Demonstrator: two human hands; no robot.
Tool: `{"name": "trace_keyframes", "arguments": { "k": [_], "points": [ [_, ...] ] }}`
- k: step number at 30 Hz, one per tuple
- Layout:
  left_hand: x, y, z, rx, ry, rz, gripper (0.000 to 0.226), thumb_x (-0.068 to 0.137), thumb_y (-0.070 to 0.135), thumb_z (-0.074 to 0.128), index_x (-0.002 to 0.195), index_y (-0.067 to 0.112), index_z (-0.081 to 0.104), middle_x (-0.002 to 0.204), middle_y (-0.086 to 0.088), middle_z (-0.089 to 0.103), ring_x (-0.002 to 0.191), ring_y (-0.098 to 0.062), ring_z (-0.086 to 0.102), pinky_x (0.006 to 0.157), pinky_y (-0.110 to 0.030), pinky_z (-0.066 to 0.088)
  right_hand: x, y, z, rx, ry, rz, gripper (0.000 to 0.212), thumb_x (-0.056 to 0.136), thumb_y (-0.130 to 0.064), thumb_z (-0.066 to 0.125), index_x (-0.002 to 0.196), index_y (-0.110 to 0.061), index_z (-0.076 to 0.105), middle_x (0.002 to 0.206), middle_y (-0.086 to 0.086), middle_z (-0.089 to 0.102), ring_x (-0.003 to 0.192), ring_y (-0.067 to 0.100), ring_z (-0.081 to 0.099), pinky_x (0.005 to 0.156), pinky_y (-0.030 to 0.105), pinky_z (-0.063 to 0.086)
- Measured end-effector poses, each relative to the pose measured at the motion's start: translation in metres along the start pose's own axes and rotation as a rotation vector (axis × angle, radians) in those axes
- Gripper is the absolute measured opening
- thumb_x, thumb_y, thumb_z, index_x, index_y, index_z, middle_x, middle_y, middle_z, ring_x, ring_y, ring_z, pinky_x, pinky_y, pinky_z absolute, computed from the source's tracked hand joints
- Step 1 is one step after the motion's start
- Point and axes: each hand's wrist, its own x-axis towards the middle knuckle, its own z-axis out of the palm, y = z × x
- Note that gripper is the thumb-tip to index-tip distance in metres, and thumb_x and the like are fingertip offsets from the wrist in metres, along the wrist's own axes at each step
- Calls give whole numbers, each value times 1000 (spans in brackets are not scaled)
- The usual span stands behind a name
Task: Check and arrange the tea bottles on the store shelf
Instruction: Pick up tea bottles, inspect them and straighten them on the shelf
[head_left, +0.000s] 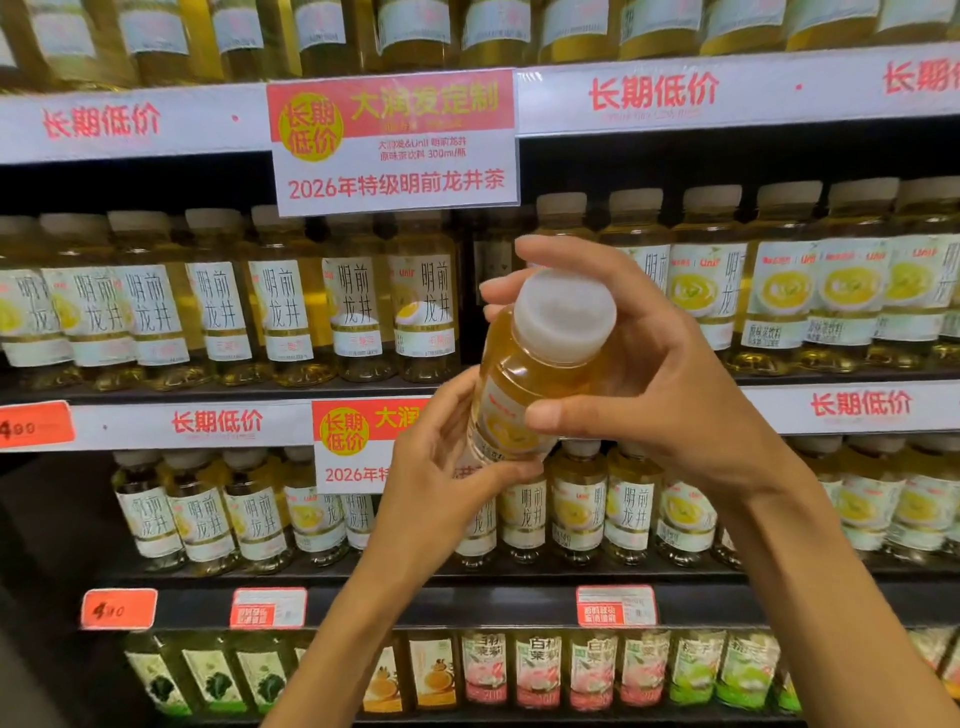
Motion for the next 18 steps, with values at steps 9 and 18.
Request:
{"name": "trace_keyframes", "arguments": {
  "k": [9, 18],
  "points": [
    [0, -6, -6, -209, 68, -145, 53, 70, 29, 80, 119, 19, 64, 113, 1, 71, 107, -15, 66, 81, -23, 55, 11, 26, 5, 184, 377, 217, 64, 67, -51, 69, 121, -23, 51, 122, 4, 64, 115, 20, 60, 99, 43, 48],
    [22, -8, 5, -109, 275, -8, 30, 78, 38, 65, 109, 34, 65, 105, 13, 73, 101, -5, 67, 78, -15, 52, 34, 38, 2, 148, 461, 321, 56, 83, -19, 69, 132, -15, 42, 115, 2, 66, 100, 8, 67, 75, 18, 55]
  ]
}}
